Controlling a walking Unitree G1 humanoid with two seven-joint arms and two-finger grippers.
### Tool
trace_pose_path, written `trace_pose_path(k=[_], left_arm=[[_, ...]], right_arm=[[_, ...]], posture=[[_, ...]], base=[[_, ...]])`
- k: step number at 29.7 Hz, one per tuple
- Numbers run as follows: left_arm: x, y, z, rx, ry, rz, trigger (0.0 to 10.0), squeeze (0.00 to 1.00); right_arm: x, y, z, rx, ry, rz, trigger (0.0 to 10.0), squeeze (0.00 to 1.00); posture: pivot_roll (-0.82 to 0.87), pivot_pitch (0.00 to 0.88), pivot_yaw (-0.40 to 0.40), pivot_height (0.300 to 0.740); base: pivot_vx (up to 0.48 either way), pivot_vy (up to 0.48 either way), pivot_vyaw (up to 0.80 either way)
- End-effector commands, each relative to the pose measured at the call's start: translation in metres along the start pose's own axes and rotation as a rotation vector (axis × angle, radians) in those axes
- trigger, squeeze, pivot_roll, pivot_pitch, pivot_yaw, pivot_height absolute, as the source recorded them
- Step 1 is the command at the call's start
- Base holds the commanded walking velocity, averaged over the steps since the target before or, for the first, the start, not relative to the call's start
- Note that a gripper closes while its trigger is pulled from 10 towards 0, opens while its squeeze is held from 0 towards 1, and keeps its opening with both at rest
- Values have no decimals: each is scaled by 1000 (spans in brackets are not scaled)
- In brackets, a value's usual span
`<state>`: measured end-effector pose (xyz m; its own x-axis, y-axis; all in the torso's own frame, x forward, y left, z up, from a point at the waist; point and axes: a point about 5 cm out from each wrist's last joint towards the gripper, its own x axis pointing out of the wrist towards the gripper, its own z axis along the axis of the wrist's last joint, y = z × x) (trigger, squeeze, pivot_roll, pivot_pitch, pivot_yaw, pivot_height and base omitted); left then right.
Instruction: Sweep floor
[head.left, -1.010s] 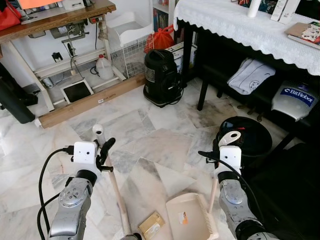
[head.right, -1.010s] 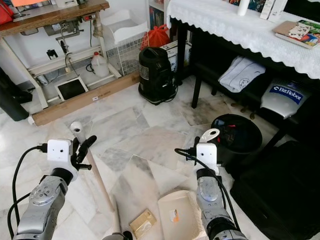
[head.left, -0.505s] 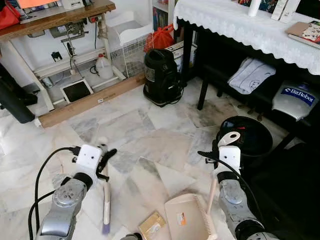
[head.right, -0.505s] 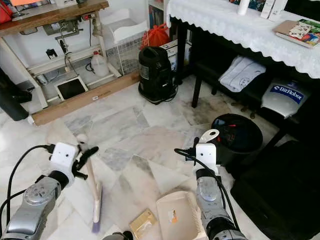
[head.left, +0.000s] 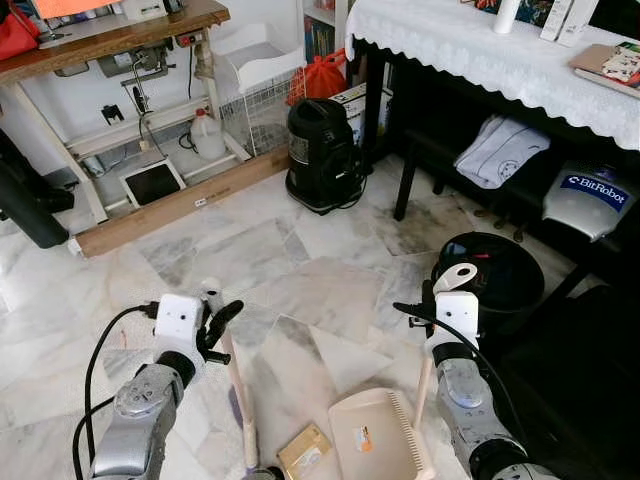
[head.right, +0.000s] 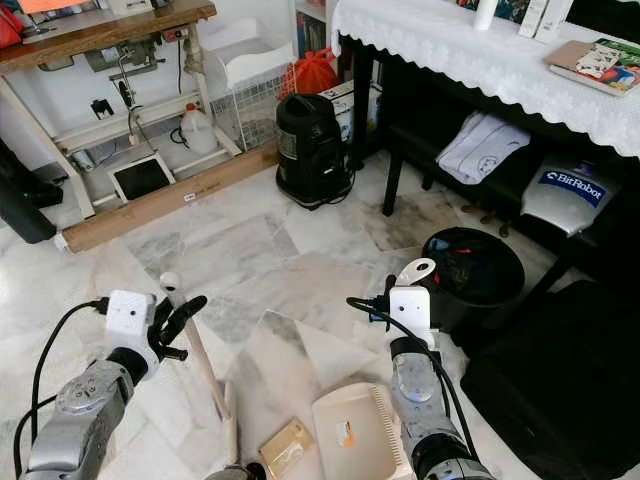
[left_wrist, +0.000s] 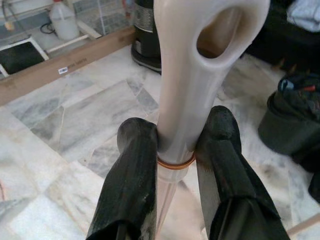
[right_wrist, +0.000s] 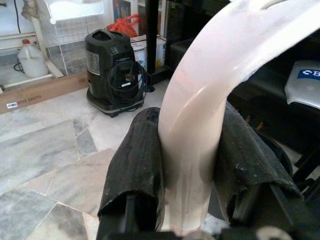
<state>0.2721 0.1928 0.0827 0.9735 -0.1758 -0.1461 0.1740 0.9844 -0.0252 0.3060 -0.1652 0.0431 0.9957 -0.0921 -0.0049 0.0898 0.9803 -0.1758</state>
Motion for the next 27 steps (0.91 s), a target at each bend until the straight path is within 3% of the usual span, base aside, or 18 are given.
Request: trace_pose_path(k=[1, 19, 27], left_arm=[[-3, 2, -5, -41, 5, 5, 10000, 0], [-1, -1, 2, -47, -29, -11, 10000, 0], [-1, -2, 4, -58, -43, -8, 10000, 0]], right_arm=[[4, 3, 4, 1, -6, 13, 10000, 0], [3, 2, 4, 1, -5, 1, 10000, 0], [3, 1, 3, 0, -3, 0, 10000, 0]], posture=[[119, 74, 23, 740], [119, 81, 28, 740], [120, 87, 27, 740]], base=[[0, 0, 0], [0, 0, 0], [-279, 0, 0]])
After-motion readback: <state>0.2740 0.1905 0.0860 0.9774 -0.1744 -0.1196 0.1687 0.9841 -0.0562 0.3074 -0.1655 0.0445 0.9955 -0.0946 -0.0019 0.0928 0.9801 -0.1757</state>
